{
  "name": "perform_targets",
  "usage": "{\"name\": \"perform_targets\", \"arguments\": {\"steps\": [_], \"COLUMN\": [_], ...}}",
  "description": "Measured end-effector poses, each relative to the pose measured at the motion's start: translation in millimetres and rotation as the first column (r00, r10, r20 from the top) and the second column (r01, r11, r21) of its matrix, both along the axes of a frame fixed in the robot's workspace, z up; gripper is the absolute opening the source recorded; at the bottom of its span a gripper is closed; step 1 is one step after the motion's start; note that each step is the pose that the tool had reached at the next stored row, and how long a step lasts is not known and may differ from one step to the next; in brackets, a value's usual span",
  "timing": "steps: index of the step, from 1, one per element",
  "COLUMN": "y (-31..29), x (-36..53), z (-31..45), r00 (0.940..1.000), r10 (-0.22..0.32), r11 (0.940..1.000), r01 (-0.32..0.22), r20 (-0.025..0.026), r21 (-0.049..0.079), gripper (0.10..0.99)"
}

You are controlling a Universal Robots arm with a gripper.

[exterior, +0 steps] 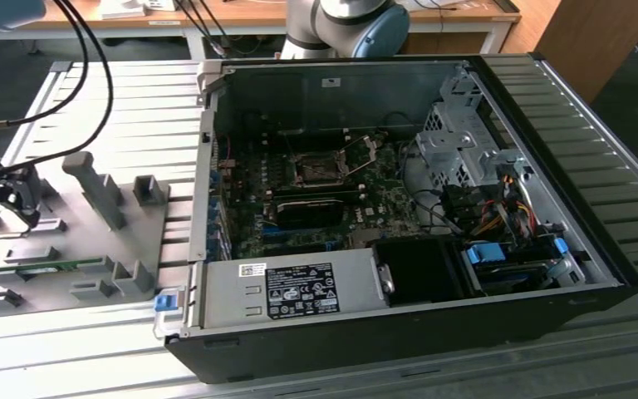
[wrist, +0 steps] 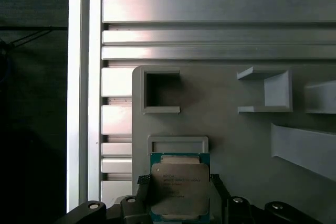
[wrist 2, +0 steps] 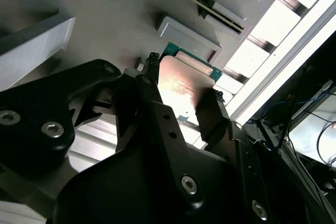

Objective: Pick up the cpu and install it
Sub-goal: 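Pick up the cpu and move it towards the insertion slot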

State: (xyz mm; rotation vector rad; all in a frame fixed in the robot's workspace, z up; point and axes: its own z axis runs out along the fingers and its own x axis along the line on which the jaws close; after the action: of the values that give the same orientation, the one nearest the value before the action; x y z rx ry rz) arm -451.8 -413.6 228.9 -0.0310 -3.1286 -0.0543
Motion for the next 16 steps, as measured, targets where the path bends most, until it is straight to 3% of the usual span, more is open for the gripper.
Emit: {"name": "perform_targets", "arguments": {"steps": [16], "y": [0.1], "x": [0.0], "z": [8.4], "r00": [1.0000], "r10": [0.000], "r11": [1.0000], "r01": [0.000], "r20": [-0.0001], "r21": [0.000], "gripper": [0.533]}}
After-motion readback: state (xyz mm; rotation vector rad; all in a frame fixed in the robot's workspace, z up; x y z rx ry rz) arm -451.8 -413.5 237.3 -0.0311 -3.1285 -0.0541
